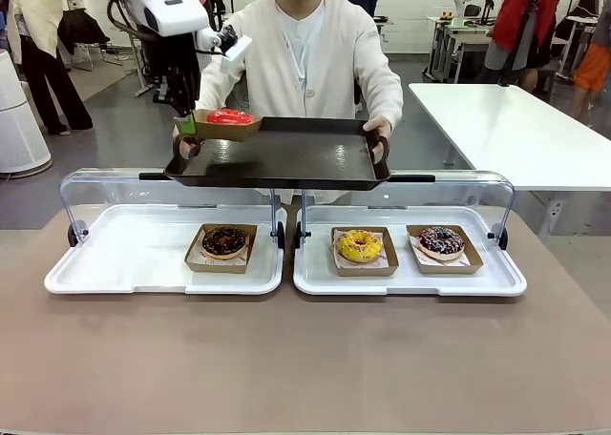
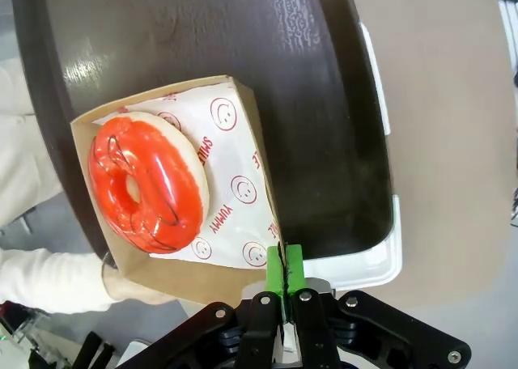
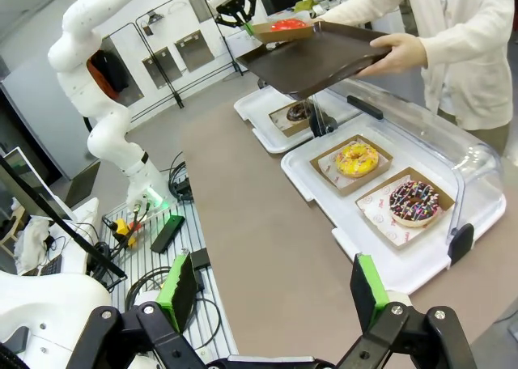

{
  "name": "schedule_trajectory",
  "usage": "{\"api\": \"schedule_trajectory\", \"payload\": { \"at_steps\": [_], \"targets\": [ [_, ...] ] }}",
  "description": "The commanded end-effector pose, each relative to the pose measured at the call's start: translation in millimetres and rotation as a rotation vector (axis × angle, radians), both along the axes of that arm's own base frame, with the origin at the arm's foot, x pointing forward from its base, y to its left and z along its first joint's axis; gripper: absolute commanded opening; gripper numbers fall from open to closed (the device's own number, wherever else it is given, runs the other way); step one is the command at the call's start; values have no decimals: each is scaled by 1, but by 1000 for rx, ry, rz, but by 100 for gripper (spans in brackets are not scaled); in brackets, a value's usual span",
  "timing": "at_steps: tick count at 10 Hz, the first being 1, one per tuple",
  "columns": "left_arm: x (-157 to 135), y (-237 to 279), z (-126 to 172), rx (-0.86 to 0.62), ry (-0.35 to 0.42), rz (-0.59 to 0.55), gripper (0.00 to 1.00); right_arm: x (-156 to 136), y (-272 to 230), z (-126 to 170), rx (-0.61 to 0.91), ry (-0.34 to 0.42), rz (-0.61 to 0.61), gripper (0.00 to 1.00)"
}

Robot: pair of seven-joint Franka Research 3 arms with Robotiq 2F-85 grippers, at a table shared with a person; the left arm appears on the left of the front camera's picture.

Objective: Provide the desired donut to the person.
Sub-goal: Place the picked Paper togo box onto the Handle tray extended by the person.

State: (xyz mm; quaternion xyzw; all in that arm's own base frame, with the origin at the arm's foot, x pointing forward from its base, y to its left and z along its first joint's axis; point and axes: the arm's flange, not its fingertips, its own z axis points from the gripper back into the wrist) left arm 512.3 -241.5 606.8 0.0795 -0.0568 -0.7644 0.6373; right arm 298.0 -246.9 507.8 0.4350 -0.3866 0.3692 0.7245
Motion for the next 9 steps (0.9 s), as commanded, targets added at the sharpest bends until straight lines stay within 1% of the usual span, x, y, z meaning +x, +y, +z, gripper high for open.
{"api": "schedule_trajectory", "payload": {
  "at_steps": [1, 3, 4, 5, 6, 7, 8, 9],
  "targets": [
    [17, -6, -4, 17, 9, 21, 1, 0, -1, 0, 12, -12, 2, 100],
    [26, -6, -20, 13, 37, 25, 1, 0, -1, 0, 12, -12, 2, 100],
    [27, -7, -21, 14, 42, 21, 61, 0, -1, 0, 12, -12, 2, 100],
    [27, -8, -21, 20, 44, 14, 61, 0, -1, 0, 12, -12, 2, 100],
    [27, -8, -19, 26, 40, 8, 100, 0, -1, 0, 12, -12, 2, 100],
    [25, -8, -20, 26, 39, 14, 64, 0, -1, 0, 12, -12, 2, 100],
    [24, -8, -19, 27, 39, 12, 100, 0, -1, 0, 12, -12, 2, 100],
    [27, -7, -16, 29, 41, 4, 100, 0, -1, 0, 12, -12, 2, 100]
  ]
}}
